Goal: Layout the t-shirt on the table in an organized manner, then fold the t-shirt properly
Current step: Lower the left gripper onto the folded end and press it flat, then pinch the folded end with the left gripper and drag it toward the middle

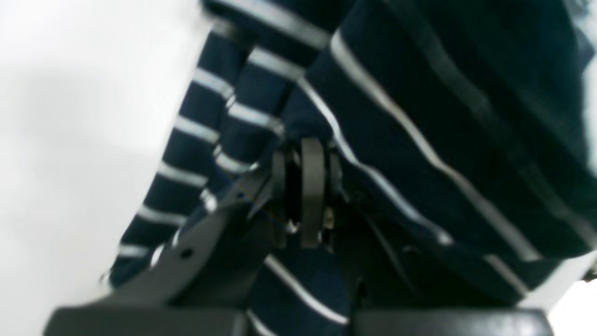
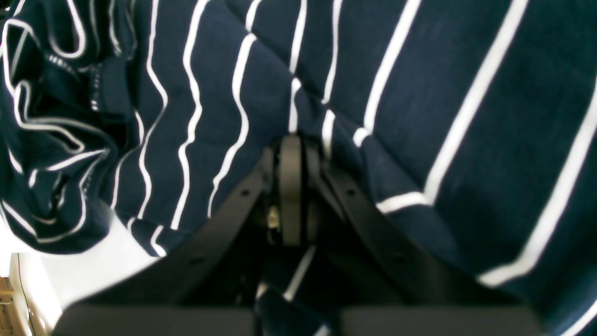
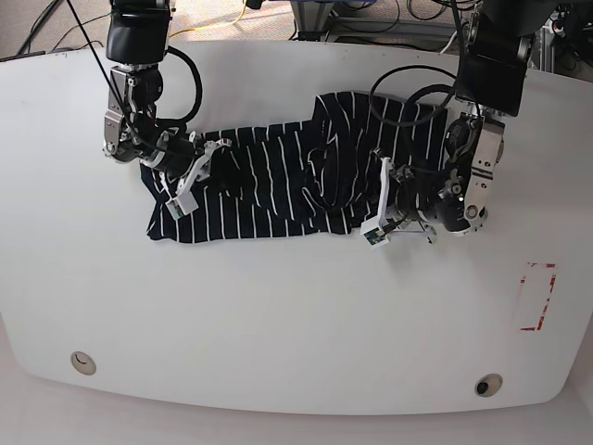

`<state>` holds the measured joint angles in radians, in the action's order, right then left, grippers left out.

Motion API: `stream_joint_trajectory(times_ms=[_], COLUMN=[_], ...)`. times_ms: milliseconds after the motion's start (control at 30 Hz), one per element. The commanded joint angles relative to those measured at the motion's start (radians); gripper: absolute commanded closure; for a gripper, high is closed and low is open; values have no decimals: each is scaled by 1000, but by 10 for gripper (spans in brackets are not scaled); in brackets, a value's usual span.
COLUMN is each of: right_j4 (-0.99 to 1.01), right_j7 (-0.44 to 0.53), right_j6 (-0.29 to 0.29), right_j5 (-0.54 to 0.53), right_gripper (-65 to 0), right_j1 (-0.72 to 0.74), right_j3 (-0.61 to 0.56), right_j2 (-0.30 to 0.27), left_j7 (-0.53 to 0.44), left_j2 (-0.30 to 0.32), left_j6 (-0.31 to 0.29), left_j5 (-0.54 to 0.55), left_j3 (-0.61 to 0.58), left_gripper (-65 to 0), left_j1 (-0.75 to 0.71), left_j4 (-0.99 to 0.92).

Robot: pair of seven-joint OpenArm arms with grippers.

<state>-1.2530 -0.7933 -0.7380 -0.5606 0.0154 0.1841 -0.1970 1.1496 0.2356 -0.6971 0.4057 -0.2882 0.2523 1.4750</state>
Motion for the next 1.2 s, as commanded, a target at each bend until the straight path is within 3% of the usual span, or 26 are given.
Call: stream_joint_trajectory(times_ms=[0,567,1067,1167], right_j4=[15,15,15,15], right_j7=[-99,-99,-99,-99], right_j6=[40,40,40,40], right_j5=[123,123,123,123], right_gripper=[-13,-13,-13,-13], right_j1=[-9,-7,-10,-10], right_j3=[-2,-2,-4,-4], right_j2=[-8,-8,-8,-8], left_j7=[-23,-39,-32,8], left_j2=[-2,-112,-180,-200], left_j6=[-1,-1,-1,-1], left_j5=[-15,-250,-248,-245], left_j3=[19,183,192,174], left_gripper=[-1,0,-6,-38], left_j1=[28,66,84,86], left_j4=[14,11,19,20])
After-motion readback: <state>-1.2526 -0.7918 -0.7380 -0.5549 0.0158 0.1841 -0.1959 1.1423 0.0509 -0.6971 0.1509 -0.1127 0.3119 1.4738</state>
